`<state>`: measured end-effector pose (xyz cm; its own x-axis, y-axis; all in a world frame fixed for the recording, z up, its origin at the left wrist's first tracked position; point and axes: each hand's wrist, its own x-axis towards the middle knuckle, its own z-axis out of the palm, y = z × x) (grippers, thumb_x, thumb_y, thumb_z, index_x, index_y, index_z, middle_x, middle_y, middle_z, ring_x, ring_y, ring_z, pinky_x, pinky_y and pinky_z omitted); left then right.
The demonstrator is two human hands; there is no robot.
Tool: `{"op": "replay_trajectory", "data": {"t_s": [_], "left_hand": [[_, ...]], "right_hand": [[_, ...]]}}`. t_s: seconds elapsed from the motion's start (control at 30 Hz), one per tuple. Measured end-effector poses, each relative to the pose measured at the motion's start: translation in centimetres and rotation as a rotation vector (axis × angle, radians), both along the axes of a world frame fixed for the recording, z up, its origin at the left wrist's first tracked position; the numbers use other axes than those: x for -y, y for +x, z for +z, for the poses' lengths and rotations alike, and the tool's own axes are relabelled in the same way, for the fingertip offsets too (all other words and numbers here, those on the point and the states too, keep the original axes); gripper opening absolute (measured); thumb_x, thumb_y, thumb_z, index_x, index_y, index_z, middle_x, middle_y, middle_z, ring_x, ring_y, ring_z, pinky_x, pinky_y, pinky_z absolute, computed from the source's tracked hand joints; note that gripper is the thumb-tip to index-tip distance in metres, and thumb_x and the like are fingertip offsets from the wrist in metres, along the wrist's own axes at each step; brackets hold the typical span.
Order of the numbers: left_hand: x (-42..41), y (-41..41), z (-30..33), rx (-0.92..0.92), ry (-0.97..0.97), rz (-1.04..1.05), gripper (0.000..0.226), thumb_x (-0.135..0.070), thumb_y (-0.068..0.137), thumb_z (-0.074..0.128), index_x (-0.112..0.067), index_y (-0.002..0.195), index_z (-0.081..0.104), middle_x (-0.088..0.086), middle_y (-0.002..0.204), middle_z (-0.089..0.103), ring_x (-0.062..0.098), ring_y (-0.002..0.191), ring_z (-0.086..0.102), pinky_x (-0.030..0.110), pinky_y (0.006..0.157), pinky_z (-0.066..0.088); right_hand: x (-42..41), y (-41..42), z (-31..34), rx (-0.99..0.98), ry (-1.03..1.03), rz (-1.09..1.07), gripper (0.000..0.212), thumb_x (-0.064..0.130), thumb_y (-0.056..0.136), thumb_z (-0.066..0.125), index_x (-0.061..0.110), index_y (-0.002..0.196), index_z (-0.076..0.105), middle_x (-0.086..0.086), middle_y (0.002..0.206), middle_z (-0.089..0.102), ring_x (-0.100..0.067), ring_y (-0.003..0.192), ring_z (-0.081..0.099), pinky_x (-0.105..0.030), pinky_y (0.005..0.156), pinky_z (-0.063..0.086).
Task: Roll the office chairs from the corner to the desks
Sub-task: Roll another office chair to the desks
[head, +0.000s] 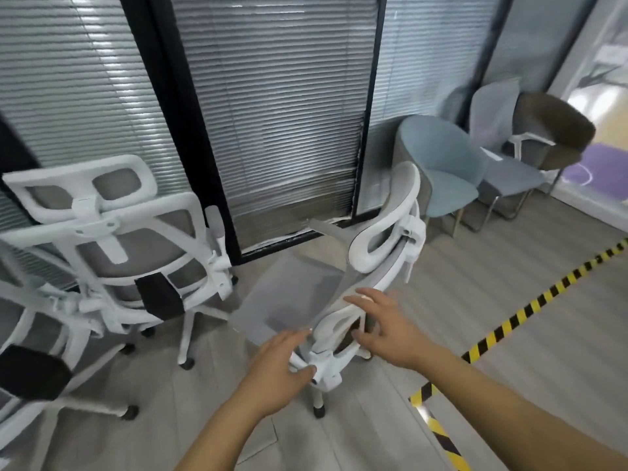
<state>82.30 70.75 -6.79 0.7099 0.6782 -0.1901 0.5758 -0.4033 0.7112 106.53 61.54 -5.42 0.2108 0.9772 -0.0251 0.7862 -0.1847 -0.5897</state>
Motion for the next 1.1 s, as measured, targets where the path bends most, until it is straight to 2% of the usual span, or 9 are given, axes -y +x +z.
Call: {"op": "replay_trajectory", "data": {"t_s": [0.2,0.33,0.4,0.5,0.6,0.67,0.83,0.93,1.1], "left_hand": [[1.9,11.3,3.3,-0.008,0.249,-0.019,0.058,-0.037,0.090,0.061,-0.030,0.143,0.039,-0.012,0.143,0.043,0.016,0.131,0.040,0.035,0.107,0.035],[2.3,19.8,3.9,-0.267,0.370,-0.056,0.059,-0.031,0.091,0.059,-0.020,0.144,0.034,0.000,0.142,0.044,0.027,0.123,0.046,0.041,0.095,0.044],[2.5,22.4,3.0,-0.463,0.482,-0.011,0.053,-0.019,0.088,0.061,-0.015,0.138,0.043,0.007,0.127,0.055,0.028,0.104,0.061,0.037,0.079,0.050],[3.3,23.7,2.5,-0.609,0.630,0.001,0.061,-0.019,0.049,0.086,-0.012,0.107,0.070,0.007,0.087,0.066,0.020,0.057,0.064,0.024,0.046,0.045],[3.6,23.9,1.7,-0.624,0.660,0.010,0.064,-0.006,0.083,0.061,-0.007,0.142,0.036,0.014,0.129,0.051,0.028,0.096,0.063,0.035,0.070,0.050],[3.8,23.5,1.4,-0.638,0.640,0.048,0.065,-0.003,0.090,0.046,-0.014,0.150,0.022,0.011,0.136,0.044,0.028,0.105,0.060,0.037,0.078,0.049],[5.1,20.8,0.3,-0.577,0.603,0.159,0.064,-0.004,0.091,0.045,-0.031,0.146,0.028,0.000,0.123,0.050,0.020,0.095,0.058,0.032,0.070,0.047],[5.6,18.1,-0.3,-0.424,0.494,0.238,0.055,-0.017,0.097,0.044,-0.040,0.146,0.031,-0.009,0.122,0.049,0.015,0.100,0.055,0.032,0.076,0.051],[5.2,13.4,-0.5,-0.278,0.409,0.226,0.045,-0.027,0.099,0.043,-0.048,0.140,0.041,-0.020,0.118,0.050,0.008,0.097,0.057,0.030,0.080,0.050]], "right_hand": [[4.2,10.6,2.0,0.102,-0.033,-0.335,0.069,0.039,0.090,0.065,0.025,0.150,0.035,-0.009,0.159,0.025,-0.027,0.146,0.020,-0.043,0.117,0.019],[2.9,18.0,3.2,0.118,-0.059,-0.337,0.074,0.040,0.086,0.067,0.020,0.150,0.034,-0.011,0.156,0.031,-0.032,0.143,0.026,-0.044,0.116,0.024],[1.7,20.6,3.4,0.123,-0.062,-0.306,0.074,0.038,0.085,0.068,0.019,0.148,0.037,-0.012,0.155,0.032,-0.033,0.142,0.028,-0.044,0.116,0.024],[-0.3,23.2,3.3,0.104,-0.067,-0.244,0.074,0.046,0.086,0.066,0.021,0.149,0.036,-0.010,0.157,0.029,-0.032,0.144,0.024,-0.045,0.118,0.021],[-2.6,25.0,2.9,0.115,-0.123,-0.184,0.086,0.075,0.080,0.050,0.030,0.150,0.031,-0.004,0.160,0.024,-0.030,0.147,0.017,-0.055,0.117,0.021],[-4.5,25.9,2.7,0.115,-0.138,-0.149,0.092,0.086,0.075,0.036,0.033,0.150,0.031,-0.003,0.161,0.023,-0.031,0.148,0.016,-0.059,0.116,0.020],[-8.2,27.2,2.6,0.118,-0.182,-0.059,0.089,0.087,0.079,0.009,0.037,0.148,0.035,0.003,0.160,0.028,-0.026,0.148,0.017,-0.066,0.113,0.012],[-7.4,27.0,0.9,0.251,-0.227,0.024,0.072,0.077,0.089,0.008,0.042,0.146,0.036,0.007,0.161,0.024,-0.020,0.149,0.014,-0.068,0.112,0.001],[-4.0,24.4,-1.6,0.391,-0.011,0.087,0.061,0.072,0.092,0.011,0.040,0.122,0.053,0.009,0.148,0.042,-0.017,0.149,0.017,-0.062,0.116,0.000]]}}
